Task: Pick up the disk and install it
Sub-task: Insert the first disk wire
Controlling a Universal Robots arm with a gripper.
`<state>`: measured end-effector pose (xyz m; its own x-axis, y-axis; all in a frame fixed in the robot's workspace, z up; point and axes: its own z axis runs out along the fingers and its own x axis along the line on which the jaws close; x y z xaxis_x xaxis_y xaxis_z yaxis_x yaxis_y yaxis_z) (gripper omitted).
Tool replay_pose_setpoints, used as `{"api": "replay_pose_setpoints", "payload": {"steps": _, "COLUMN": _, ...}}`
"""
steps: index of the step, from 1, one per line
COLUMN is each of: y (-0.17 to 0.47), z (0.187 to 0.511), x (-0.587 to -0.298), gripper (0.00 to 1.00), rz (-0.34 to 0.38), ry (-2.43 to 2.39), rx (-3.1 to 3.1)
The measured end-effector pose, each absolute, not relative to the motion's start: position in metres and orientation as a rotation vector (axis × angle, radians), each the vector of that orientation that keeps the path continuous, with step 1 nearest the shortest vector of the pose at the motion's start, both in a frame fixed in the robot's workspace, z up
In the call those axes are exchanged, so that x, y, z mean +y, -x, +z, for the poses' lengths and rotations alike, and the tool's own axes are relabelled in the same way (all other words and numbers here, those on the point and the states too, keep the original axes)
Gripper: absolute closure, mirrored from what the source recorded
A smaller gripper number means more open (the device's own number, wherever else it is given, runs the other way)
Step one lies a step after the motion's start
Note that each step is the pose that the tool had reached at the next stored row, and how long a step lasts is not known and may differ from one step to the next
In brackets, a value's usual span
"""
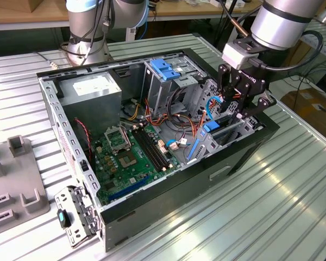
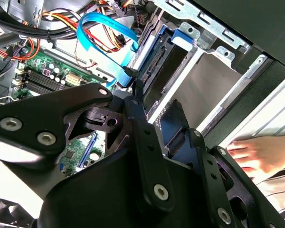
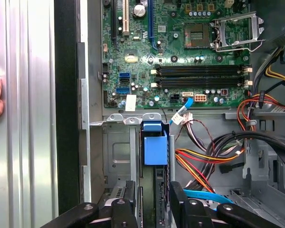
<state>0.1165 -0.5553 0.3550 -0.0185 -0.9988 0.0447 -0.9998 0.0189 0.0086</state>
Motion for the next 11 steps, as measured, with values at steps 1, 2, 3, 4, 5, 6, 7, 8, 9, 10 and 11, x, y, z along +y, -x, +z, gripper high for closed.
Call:
{"api": "replay_pose_setpoints", "payload": {"steps": 1, "y": -0.1165, "z": 0.355, "x": -0.5553, "gripper": 0.57, "rz": 0.04, "ry": -2.174, "rx": -2.215}}
{"api": "replay_pose_setpoints", "payload": {"steps": 2, "y": -0.1165, "z": 0.355, "x": -0.5553, "gripper": 0.57, "rz": 0.04, "ry": -2.173, "rx": -2.214}}
{"api": "replay_pose_setpoints", "payload": {"steps": 3, "y": -0.1165, "z": 0.355, "x": -0.5553, "gripper": 0.57, "rz": 0.04, "ry": -2.173, "rx": -2.214}}
{"api": "replay_pose_setpoints", "payload": {"steps": 4, "y": -0.1165, "z": 0.3551, "x": -0.5552, "gripper": 0.57, "rz": 0.041, "ry": -2.173, "rx": -2.214}}
{"api": "replay_pose_setpoints", "payload": {"steps": 5, "y": -0.1165, "z": 0.3551, "x": -0.5552, "gripper": 0.57, "rz": 0.041, "ry": -2.173, "rx": -2.214}}
{"api": "replay_pose_setpoints", "payload": {"steps": 6, "y": -0.1165, "z": 0.3551, "x": -0.5552, "gripper": 0.57, "rz": 0.041, "ry": -2.173, "rx": -2.214}}
{"api": "replay_pose_setpoints", "payload": {"steps": 7, "y": -0.1165, "z": 0.3552, "x": -0.5552, "gripper": 0.57, "rz": 0.041, "ry": -2.173, "rx": -2.214}}
{"api": "replay_pose_setpoints", "payload": {"steps": 8, "y": -0.1165, "z": 0.3559, "x": -0.5552, "gripper": 0.57, "rz": 0.041, "ry": -2.173, "rx": -2.214}}
{"api": "replay_pose_setpoints", "payload": {"steps": 9, "y": -0.1165, "z": 0.3563, "x": -0.5552, "gripper": 0.57, "rz": 0.041, "ry": -2.173, "rx": -2.214}}
{"api": "replay_pose_setpoints", "payload": {"steps": 10, "y": -0.1165, "z": 0.3567, "x": -0.5552, "gripper": 0.57, "rz": 0.041, "ry": -2.173, "rx": -2.214}}
{"api": "replay_pose_setpoints", "payload": {"steps": 11, "y": -0.1165, "z": 0.3585, "x": -0.5552, "gripper": 0.57, "rz": 0.041, "ry": -2.173, "rx": -2.214}}
